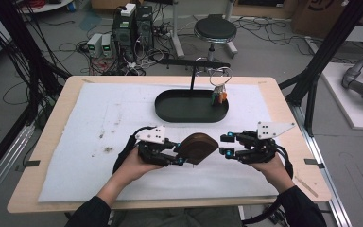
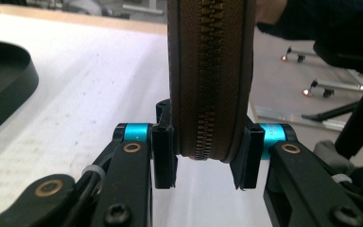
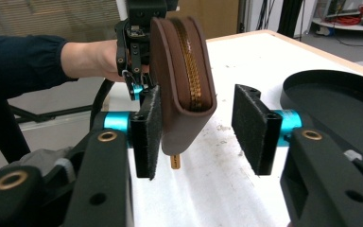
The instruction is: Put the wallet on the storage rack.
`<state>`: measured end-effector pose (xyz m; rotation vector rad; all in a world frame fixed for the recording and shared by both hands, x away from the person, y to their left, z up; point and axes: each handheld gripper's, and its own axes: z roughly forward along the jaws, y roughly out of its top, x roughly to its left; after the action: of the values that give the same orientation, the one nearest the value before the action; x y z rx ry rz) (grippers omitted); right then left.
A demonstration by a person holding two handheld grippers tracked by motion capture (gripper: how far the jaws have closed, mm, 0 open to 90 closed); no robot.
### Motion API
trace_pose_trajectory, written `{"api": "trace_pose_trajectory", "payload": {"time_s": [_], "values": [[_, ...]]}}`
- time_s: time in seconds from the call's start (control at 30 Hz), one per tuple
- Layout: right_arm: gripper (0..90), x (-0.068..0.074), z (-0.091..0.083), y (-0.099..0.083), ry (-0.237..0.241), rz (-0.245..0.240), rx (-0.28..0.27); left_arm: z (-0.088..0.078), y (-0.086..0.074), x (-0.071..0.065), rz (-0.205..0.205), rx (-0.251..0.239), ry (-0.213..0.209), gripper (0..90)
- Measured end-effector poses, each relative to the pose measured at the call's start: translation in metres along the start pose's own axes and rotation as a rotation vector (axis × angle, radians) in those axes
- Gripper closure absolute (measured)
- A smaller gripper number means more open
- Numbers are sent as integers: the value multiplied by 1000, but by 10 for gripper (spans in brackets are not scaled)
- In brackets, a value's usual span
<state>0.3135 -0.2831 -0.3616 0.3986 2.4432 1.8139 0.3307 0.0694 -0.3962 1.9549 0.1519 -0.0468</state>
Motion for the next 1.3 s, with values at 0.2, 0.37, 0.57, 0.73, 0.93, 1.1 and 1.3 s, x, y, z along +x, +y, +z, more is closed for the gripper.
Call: {"api": "trace_pose_trajectory", "payload": {"time_s": [0.2,0.37,0.57,0.73,0.93,1.1,1.3], "values": [[489,1,6,0,13,11,12,2,2,-2,15,92,4,664],[453,5,16,1,26,10,36,14,4,-5,26,129,-11,664],[452,7,29,-1,45,11,88,25,7,-10,50,143,-38,663],[662,10,29,-1,76,-16,62,22,6,-10,43,68,-28,616],[677,7,20,-2,65,21,-25,10,5,-4,-19,-109,-10,426],[678,8,16,1,58,26,-86,15,-1,-3,-40,-141,-17,407],[678,12,19,3,51,14,-96,21,0,-7,-31,-207,-51,496]]}}
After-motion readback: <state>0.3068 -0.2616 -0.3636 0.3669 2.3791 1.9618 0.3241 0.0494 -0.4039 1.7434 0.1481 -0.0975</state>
